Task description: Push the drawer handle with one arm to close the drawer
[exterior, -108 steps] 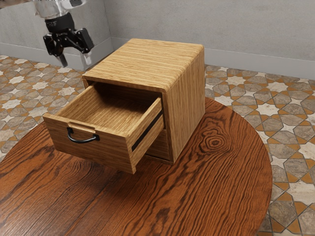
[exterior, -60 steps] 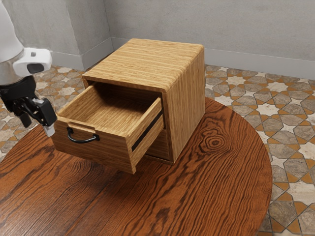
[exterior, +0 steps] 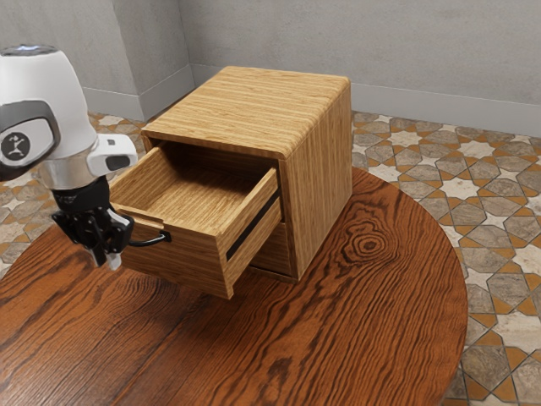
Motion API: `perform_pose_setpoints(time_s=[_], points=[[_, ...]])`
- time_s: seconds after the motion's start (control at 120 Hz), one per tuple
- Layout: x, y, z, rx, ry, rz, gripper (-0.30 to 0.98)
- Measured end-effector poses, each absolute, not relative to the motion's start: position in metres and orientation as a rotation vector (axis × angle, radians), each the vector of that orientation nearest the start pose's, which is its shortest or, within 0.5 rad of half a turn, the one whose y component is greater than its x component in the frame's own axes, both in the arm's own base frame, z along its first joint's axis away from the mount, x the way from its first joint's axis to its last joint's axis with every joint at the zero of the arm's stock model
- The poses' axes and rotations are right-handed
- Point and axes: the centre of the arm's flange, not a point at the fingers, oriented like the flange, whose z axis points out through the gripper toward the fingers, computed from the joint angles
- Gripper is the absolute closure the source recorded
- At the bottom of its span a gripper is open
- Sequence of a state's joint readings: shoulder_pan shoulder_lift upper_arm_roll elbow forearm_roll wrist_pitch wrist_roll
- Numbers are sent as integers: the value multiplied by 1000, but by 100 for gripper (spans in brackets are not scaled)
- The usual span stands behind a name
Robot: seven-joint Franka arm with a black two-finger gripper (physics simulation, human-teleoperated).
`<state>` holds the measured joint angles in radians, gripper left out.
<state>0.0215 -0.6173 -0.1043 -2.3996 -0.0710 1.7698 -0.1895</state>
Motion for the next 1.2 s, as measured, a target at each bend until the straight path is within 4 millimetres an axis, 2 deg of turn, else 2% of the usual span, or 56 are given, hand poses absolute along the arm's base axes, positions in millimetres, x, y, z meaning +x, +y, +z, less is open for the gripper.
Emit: perform_pose_setpoints(time_s=[0.225,0.383,0.667,0.983,1.2], points=[[386,-33,511,-3135,-304,20,72],[404,-23,507,-3130,-358,-29,74],[451,-19,514,-3125,-398,-103,74],[495,-19,509,-3128,-414,-113,73],[534,-20,508,-3134,-408,-150,73]])
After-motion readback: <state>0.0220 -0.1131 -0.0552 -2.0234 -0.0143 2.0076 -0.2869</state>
